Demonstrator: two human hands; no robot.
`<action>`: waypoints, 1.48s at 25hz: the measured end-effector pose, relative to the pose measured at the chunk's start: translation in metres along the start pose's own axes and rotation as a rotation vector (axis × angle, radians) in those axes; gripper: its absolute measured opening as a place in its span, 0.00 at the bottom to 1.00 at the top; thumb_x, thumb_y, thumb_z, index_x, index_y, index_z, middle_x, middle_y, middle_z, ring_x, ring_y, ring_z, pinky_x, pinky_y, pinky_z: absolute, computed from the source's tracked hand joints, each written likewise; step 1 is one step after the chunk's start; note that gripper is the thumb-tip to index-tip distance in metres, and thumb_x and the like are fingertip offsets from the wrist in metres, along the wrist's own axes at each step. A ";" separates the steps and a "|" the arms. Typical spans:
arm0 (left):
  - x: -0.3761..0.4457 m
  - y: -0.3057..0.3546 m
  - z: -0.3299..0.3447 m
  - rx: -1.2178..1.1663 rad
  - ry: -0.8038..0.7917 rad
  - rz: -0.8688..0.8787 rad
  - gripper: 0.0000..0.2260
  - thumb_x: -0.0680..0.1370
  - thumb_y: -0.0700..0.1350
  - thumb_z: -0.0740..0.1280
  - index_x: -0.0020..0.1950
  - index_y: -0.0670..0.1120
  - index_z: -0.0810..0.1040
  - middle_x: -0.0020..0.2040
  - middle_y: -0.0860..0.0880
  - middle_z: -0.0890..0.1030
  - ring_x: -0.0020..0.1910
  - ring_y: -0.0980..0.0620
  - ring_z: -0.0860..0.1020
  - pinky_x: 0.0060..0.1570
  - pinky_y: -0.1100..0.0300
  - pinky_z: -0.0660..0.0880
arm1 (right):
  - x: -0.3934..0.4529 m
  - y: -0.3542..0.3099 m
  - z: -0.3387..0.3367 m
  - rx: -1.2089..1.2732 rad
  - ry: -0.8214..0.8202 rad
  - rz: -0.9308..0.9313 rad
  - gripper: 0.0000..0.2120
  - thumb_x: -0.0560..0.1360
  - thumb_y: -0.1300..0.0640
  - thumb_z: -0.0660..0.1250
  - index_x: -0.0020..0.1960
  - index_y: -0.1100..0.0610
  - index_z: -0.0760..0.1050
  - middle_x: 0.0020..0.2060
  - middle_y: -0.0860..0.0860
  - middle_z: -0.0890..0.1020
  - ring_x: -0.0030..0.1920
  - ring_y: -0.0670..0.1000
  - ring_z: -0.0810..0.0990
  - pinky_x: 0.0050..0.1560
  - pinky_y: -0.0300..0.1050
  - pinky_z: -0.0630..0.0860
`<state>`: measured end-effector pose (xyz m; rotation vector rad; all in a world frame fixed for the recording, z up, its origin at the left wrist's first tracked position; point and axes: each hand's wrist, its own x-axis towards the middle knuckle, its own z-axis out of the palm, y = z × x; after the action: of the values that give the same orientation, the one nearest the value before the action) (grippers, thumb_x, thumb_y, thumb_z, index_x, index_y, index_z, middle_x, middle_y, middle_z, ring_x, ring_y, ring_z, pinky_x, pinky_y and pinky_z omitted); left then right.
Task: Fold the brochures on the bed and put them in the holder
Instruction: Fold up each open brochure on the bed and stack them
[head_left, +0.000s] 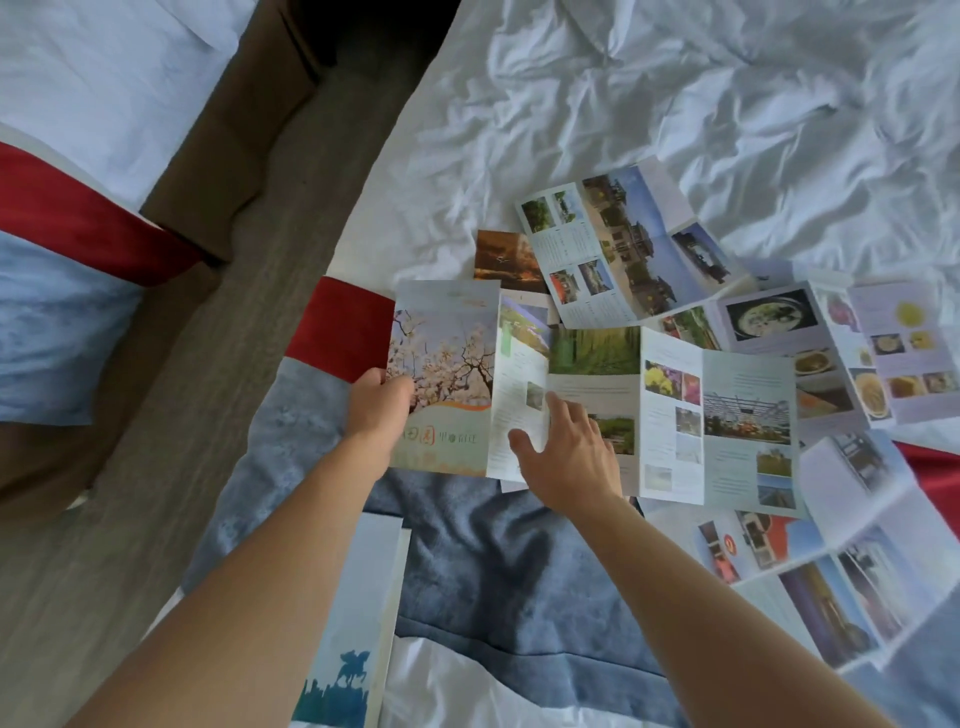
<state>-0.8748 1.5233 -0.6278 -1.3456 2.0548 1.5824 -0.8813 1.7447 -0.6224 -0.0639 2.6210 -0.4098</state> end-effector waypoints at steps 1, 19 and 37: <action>-0.006 0.003 0.006 0.029 -0.030 0.039 0.05 0.72 0.41 0.60 0.39 0.46 0.64 0.36 0.47 0.69 0.34 0.48 0.67 0.34 0.54 0.62 | -0.003 0.004 -0.006 0.005 0.011 0.016 0.36 0.77 0.34 0.56 0.78 0.50 0.56 0.74 0.52 0.68 0.71 0.57 0.69 0.68 0.58 0.68; -0.049 0.000 0.182 0.562 -0.035 0.186 0.25 0.75 0.48 0.72 0.70 0.45 0.69 0.65 0.44 0.76 0.63 0.41 0.75 0.60 0.46 0.74 | 0.005 0.159 -0.030 0.205 -0.046 0.149 0.28 0.78 0.45 0.62 0.75 0.54 0.61 0.67 0.55 0.73 0.62 0.59 0.76 0.59 0.56 0.76; -0.092 0.038 0.209 0.134 -0.165 0.074 0.25 0.78 0.35 0.64 0.74 0.48 0.67 0.58 0.54 0.71 0.48 0.56 0.73 0.37 0.65 0.66 | 0.003 0.179 -0.064 0.373 -0.043 0.136 0.32 0.79 0.35 0.54 0.75 0.54 0.61 0.68 0.55 0.75 0.63 0.58 0.77 0.59 0.59 0.76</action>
<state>-0.9234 1.7500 -0.6267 -1.0679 2.0898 1.4999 -0.9091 1.9329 -0.6235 0.2242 2.4450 -0.8289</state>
